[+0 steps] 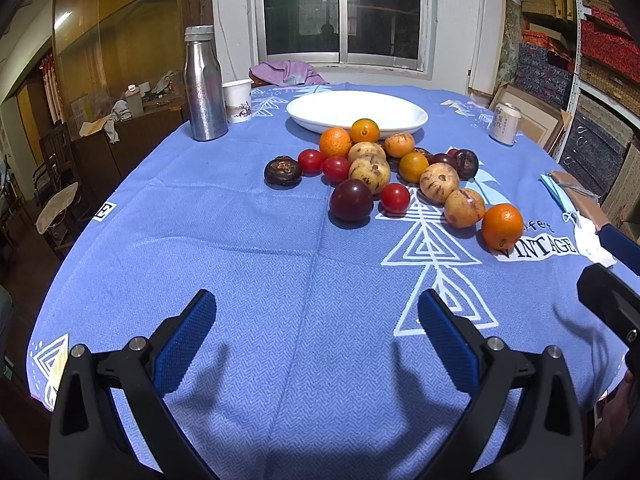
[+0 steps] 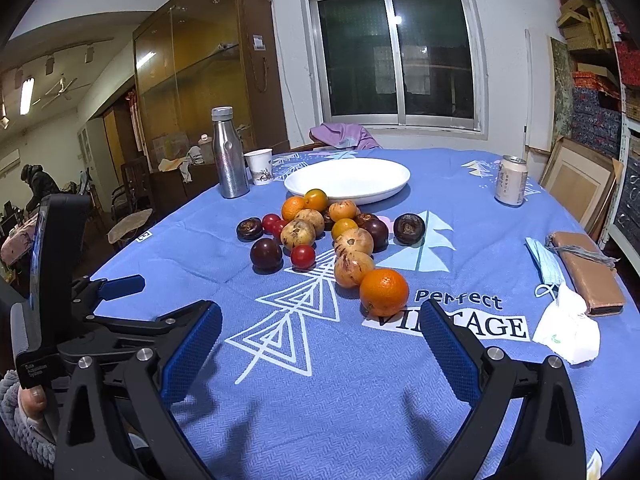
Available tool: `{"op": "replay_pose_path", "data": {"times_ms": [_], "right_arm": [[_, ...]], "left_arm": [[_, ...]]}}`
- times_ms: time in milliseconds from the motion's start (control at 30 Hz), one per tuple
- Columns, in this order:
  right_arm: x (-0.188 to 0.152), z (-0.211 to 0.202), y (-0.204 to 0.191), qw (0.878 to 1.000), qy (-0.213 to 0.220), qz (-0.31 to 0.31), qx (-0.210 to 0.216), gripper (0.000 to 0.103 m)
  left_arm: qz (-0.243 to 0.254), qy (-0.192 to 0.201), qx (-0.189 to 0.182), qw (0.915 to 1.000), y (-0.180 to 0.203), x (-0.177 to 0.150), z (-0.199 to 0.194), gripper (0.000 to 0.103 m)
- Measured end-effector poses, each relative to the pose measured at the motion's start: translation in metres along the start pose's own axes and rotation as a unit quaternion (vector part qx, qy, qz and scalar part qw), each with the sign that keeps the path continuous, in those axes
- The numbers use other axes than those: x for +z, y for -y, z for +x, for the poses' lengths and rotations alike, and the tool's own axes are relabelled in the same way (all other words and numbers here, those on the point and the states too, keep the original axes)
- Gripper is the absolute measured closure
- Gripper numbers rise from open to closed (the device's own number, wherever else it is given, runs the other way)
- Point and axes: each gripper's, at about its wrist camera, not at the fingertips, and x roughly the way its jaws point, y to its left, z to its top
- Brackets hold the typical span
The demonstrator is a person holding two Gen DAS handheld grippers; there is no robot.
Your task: Organize fruits
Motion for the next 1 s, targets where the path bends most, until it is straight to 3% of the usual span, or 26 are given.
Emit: {"op": "replay_pose_path", "data": {"times_ms": [767, 1000], "right_arm": [[-0.001, 0.001, 0.002, 1.0, -0.01, 0.012, 0.024, 0.003], [0.006, 0.012, 0.024, 0.999, -0.036, 0.0, -0.01, 0.003]], "left_arm": [[0.005, -0.003, -0.005, 1.0, 0.002, -0.003, 0.001, 0.004], [0.007, -0.013, -0.038, 0.9992, -0.021, 0.007, 0.017, 0.004]]}}
